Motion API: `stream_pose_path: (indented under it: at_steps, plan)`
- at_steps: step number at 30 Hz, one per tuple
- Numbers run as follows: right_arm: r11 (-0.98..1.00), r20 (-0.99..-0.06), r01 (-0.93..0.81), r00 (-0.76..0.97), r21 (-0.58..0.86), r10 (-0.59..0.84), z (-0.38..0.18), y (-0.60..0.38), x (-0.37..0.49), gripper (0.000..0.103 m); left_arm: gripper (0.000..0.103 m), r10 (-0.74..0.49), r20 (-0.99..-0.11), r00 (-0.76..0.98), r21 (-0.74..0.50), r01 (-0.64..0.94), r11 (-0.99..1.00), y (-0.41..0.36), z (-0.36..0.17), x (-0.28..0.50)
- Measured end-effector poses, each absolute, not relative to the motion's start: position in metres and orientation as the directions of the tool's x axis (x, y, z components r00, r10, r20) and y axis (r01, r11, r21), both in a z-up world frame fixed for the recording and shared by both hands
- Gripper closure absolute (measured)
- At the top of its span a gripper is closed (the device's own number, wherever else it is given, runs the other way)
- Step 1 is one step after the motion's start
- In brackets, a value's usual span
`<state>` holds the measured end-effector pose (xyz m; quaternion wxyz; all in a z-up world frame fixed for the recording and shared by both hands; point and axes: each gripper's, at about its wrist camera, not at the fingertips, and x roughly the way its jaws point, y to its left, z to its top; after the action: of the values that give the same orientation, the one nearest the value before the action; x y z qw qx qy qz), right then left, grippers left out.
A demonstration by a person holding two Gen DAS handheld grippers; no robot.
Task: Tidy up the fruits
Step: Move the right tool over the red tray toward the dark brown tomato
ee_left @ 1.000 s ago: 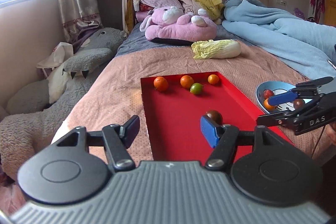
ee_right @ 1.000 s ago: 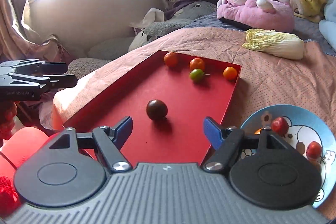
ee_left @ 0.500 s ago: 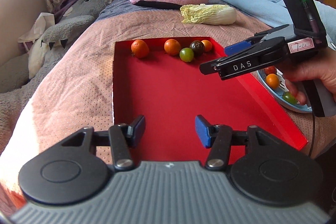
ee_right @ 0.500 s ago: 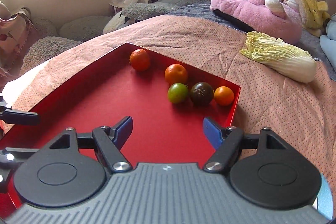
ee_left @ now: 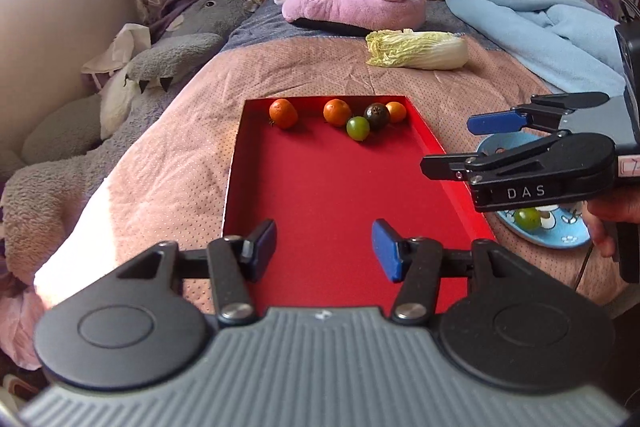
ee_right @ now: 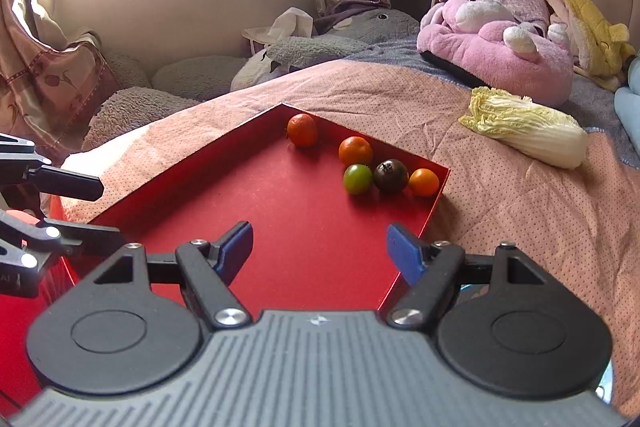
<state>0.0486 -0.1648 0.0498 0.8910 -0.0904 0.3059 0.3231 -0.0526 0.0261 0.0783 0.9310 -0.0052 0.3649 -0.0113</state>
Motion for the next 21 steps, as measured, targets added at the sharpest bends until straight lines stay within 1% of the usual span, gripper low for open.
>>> stream_pose_path:
  at_steps: [4,7,10,12,15,17,19,21]
  plan:
    - [0.771,-0.550,-0.634,0.620,0.070,0.560,0.069,-0.192,0.037,0.024,0.048,0.038,-0.669,0.742,-0.019,-0.068,0.997,0.004,0.105,-0.057]
    - [0.762,-0.523,-0.645,0.632,0.056,0.573,0.076,-0.208,0.032,0.024,0.047,0.036,-0.664,0.746,-0.078,-0.117,0.990,-0.007,0.133,-0.055]
    - [0.774,-0.498,-0.630,0.654,0.057,0.569,0.081,-0.223,0.035,0.024,0.047,0.142,-0.595,0.791,0.042,-0.146,0.988,-0.031,0.162,-0.056]
    - [0.783,-0.477,-0.618,0.669,0.069,0.570,0.084,-0.232,0.037,0.024,0.047,0.149,-0.582,0.799,0.055,-0.144,0.988,-0.034,0.168,-0.053]
    - [0.785,-0.479,-0.617,0.675,0.051,0.561,0.079,-0.234,0.040,0.024,0.047,0.144,-0.616,0.774,0.044,-0.149,0.988,-0.029,0.154,-0.033]
    - [0.782,-0.489,-0.623,0.670,0.038,0.558,0.072,-0.232,0.045,0.024,0.047,0.154,-0.647,0.747,0.060,-0.152,0.987,-0.027,0.132,-0.014]
    - [0.781,-0.509,-0.624,0.669,0.011,0.542,0.060,-0.226,0.055,0.024,0.047,0.129,-0.681,0.721,0.047,-0.132,0.990,-0.023,0.108,0.005]
    - [0.790,-0.535,-0.612,0.665,0.009,0.521,0.047,-0.218,0.068,0.028,0.047,0.120,-0.707,0.697,0.063,-0.107,0.992,-0.018,0.086,0.022]
